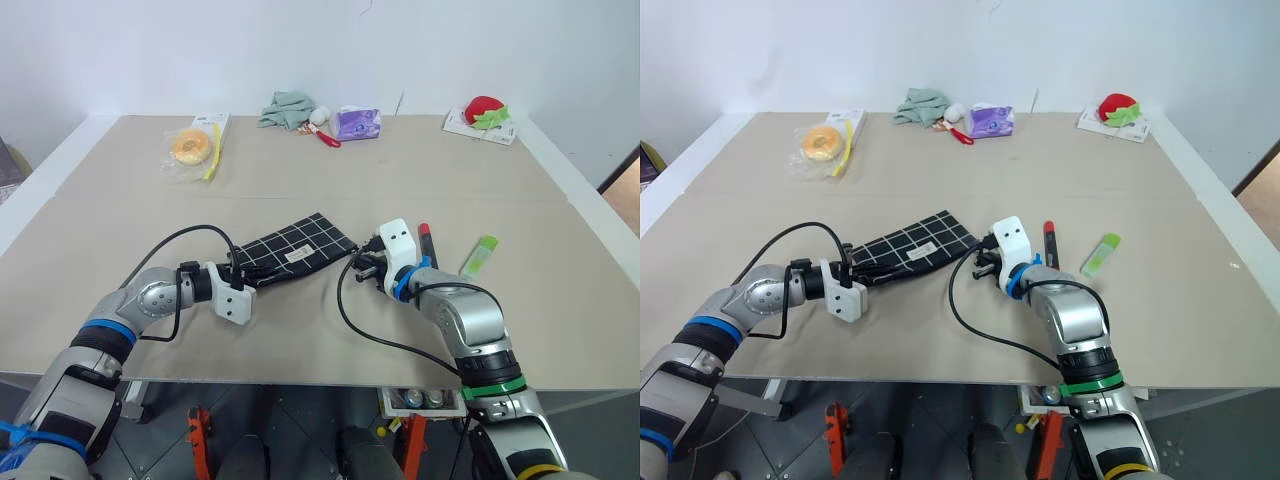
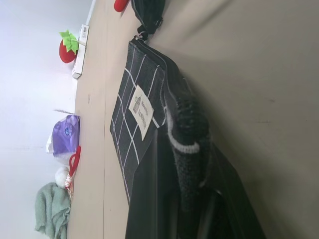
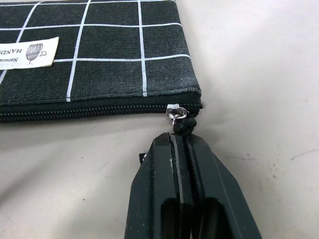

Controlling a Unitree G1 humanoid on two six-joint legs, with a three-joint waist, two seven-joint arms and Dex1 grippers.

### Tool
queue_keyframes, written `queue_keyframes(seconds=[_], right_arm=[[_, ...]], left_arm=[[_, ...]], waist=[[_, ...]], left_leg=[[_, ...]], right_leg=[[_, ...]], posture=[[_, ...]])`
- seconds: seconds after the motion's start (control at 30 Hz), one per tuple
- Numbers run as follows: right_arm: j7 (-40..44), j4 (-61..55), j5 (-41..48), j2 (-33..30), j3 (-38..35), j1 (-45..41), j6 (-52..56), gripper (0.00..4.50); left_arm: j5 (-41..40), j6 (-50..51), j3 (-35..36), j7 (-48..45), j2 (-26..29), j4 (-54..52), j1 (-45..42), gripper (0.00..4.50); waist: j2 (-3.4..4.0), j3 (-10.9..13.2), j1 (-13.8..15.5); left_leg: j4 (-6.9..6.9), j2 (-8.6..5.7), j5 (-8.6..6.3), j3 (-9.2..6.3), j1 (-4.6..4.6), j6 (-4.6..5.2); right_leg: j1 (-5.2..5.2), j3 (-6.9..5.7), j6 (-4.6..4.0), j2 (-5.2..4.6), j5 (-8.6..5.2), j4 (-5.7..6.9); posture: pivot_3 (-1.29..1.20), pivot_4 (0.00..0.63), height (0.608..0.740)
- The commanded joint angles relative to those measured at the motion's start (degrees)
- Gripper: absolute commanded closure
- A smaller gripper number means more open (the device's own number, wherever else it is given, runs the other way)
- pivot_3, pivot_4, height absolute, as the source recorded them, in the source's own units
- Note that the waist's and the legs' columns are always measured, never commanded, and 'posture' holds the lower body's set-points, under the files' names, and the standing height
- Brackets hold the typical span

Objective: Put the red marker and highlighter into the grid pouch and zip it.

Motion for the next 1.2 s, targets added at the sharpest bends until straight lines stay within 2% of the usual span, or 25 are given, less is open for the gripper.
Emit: queue_keyframes(seconds=[0.03,0.67,0.77,0.9,1.2], right_arm=[[4.4,-5.7,2.3,-0.2,2.4,0.9,0.0,4.3],[14.8,-16.9,8.4,0.9,10.1,2.4,1.8,4.3],[12.8,-14.3,6.1,0.5,11.4,1.0,3.9,4.3],[9.4,-9.2,3.2,0.0,9.6,-0.4,3.7,4.3],[10.0,-9.4,2.8,-2.9,9.2,0.6,3.5,4.3]], left_arm=[[-0.5,0.6,-1.6,-1.2,-1.8,-0.2,1.4,4.5],[-3.5,2.8,-0.5,-3.0,-3.3,-2.6,2.2,4.5],[-6.6,3.4,0.3,-4.3,-4.3,-4.7,2.6,4.5],[-9.6,4.9,0.8,-6.5,-4.4,-7.5,3.3,4.5],[-11.9,6.6,1.4,-9.2,-3.6,-10.7,5.3,4.5]], waist=[[0.0,0.0,0.0],[0.0,0.0,0.1],[0.0,0.0,0.1],[-0.03,0.0,0.0],[-0.08,0.1,-0.1]], left_leg=[[0.0,0.0,0.0,0.0,-0.01,0.0],[-0.05,-0.04,0.0,-0.08,-0.19,-0.01],[-0.04,-0.06,0.0,-0.09,-0.21,-0.02],[-0.04,-0.06,0.0,-0.09,-0.25,-0.02],[-0.31,-0.02,-0.01,-0.11,-0.3,0.0]], right_leg=[[0.0,0.0,0.0,0.0,-0.01,0.0],[-0.12,0.01,0.04,-0.01,-0.1,-0.02],[-0.11,0.01,0.03,-0.01,-0.11,-0.03],[-0.19,0.01,0.02,-0.01,-0.1,-0.02],[-0.34,0.0,0.01,0.03,-0.23,-0.02]], posture=[[0.0,0.15,0.739],[0.0,0.15,0.739],[0.0,0.15,0.739],[0.0,0.15,0.739],[0.0,0.15,0.739]])
